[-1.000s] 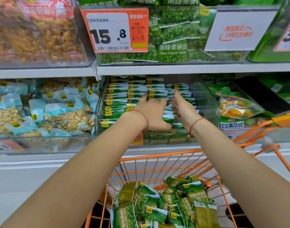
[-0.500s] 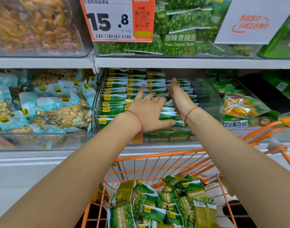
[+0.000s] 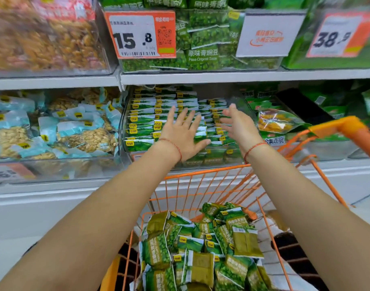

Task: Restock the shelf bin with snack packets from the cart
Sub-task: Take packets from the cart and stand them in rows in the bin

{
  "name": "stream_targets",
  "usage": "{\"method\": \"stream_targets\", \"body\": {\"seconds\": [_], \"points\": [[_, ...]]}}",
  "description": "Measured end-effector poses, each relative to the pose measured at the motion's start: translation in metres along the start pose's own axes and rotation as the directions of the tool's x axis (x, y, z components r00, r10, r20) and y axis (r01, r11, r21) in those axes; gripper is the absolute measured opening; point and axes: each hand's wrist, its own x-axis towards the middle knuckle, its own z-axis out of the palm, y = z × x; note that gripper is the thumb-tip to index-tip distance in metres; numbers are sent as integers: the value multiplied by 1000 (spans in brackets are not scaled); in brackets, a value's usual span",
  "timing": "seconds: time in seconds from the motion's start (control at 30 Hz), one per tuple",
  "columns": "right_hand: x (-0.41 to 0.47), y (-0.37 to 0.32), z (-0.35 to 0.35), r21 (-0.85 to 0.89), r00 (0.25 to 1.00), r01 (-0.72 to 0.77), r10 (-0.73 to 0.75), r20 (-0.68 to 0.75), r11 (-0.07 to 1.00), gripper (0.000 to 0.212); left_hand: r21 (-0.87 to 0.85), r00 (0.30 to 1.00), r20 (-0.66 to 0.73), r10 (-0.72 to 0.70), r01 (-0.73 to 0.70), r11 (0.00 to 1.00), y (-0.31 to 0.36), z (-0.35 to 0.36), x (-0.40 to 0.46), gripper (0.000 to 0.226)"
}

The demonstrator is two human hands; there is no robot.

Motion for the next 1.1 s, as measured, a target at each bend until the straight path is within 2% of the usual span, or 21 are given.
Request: {"method": "stream_targets", "body": {"seconds": [0.07, 0.13, 0.17, 0.23, 0.3, 0.33, 0.4, 0.47, 0.5, 0.53, 0.6, 0.67, 0.73, 0.8, 0.83, 0.9, 1.0, 1.1], "points": [[-17, 2, -6, -23, 999, 11, -10, 45, 1000, 46, 4, 997, -83, 5, -5, 1000, 3, -7, -14, 77], [-39, 1, -11, -8, 992, 10, -9, 127, 1000, 37, -38, 974, -219, 61, -71, 997, 6, -12, -32, 69], [-50, 1, -12, -23, 987, 30, -26, 159, 999, 33, -70, 939, -324, 117, -147, 987, 11, -14, -43, 61], [-67, 7, -14, -180, 973, 129, -89, 215, 975, 34, -167, 854, -495, 157, -271, 948, 20, -18, -68, 39], [-79, 13, -18, -386, 952, 190, -73, 296, 903, 37, -349, 916, -394, 74, -224, 910, 27, -20, -97, 28], [-84, 17, -22, -516, 941, 204, -21, 339, 832, 35, -397, 955, -294, 41, -161, 904, 29, -12, -108, 26], [-90, 29, -27, -778, 899, 260, 150, 411, 572, 32, -412, 996, -44, 83, -94, 906, 34, 10, -117, 23], [-98, 50, -24, -898, 806, 349, 402, 434, 269, 30, -434, 948, 234, 216, -97, 896, 45, 36, -115, 15], [-103, 63, -21, -908, 752, 384, 513, 414, 168, 27, -460, 898, 343, 276, -96, 883, 54, 47, -112, 15], [-108, 79, -17, -912, 706, 398, 602, 375, 101, 28, -500, 855, 410, 317, -81, 863, 62, 57, -109, 18], [-114, 104, -14, -920, 674, 393, 677, 295, 10, 44, -521, 799, 495, 340, -40, 853, 76, 71, -105, 35], [-114, 118, -17, -915, 688, 404, 659, 303, -1, 50, -442, 752, 568, 334, -64, 895, 83, 86, -104, 47], [-112, 126, -23, -916, 695, 399, 640, 328, 36, 52, -398, 723, 606, 333, -86, 913, 83, 98, -105, 52], [-111, 132, -24, -929, 724, 364, 605, 331, 71, 56, -385, 721, 606, 337, -105, 917, 84, 102, -107, 43], [-110, 135, -22, -933, 746, 352, 579, 328, 74, 57, -381, 722, 599, 345, -121, 917, 84, 103, -109, 32], [-111, 138, -18, -935, 778, 348, 536, 327, 65, 56, -391, 720, 599, 351, -120, 913, 87, 107, -112, 34], [-113, 136, -11, -922, 755, 381, 554, 350, 64, 44, -474, 722, 593, 358, -46, 879, 88, 109, -113, 35], [-113, 136, -13, -914, 732, 396, 572, 369, 84, 26, -627, 726, 581, 367, 113, 771, 83, 107, -112, 21]]}}
